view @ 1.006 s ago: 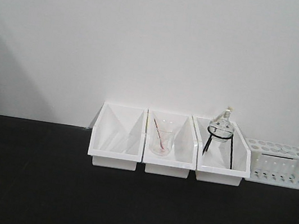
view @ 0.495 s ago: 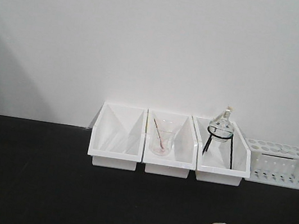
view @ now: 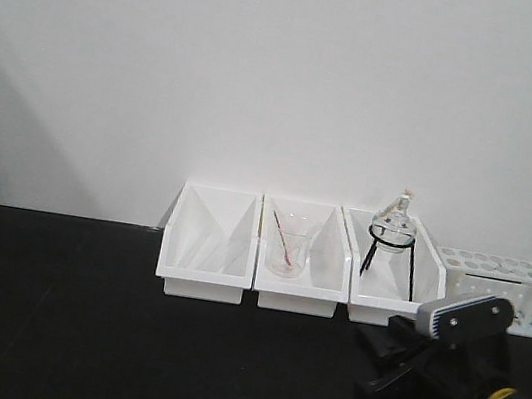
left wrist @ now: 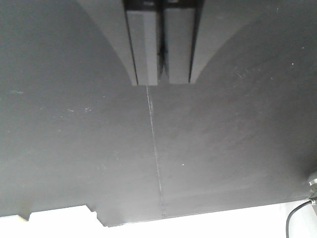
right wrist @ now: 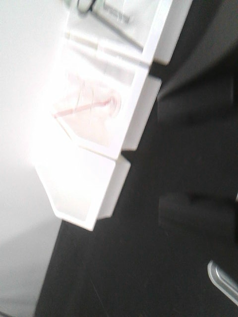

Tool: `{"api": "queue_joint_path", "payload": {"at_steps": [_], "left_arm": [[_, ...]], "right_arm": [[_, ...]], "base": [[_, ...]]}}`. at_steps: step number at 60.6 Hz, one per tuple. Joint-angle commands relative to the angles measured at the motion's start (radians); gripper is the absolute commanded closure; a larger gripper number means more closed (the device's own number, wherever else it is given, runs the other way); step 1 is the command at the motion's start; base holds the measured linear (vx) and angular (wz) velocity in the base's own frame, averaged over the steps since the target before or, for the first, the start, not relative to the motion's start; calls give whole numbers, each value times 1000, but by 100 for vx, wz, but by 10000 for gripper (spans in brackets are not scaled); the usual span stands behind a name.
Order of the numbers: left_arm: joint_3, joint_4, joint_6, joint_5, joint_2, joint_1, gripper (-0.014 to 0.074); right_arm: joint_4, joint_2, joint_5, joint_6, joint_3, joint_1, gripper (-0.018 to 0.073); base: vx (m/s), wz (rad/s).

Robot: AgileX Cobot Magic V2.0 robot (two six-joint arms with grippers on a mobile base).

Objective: Move beaker to silver tray on left bench

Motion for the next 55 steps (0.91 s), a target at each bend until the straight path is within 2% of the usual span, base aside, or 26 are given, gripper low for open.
{"api": "queue_joint_path", "payload": {"at_steps": [1, 3, 8, 12, 27, 41, 55], "left_arm": [[20, -3, -2, -76, -8, -6, 595], [20, -3, -2, -76, -8, -6, 595], [20, -3, -2, -76, -8, -6, 595], [20, -3, -2, -76, -8, -6, 595], [20, -3, -2, -76, -8, -6, 595], [20, -3, -2, -76, -8, -6, 595], [20, -3, -2, -76, -8, -6, 595]], "right_arm": [[-18, -166, 164, 112, -21, -1, 511], [-34, -208, 232, 140, -20, -1, 578], [-54, -327, 397, 203, -4, -1, 575], [-58, -425, 498, 205, 31, -1, 574], [-55, -793, 710, 205, 228, -1, 571], [-55, -1100, 804, 205, 375, -1, 571], [-27, -1222, 801, 205, 447, -1, 571]], "base": [[0, 0], [0, 0], [0, 0], [0, 0], [0, 0], [0, 0], [0, 0]]}}
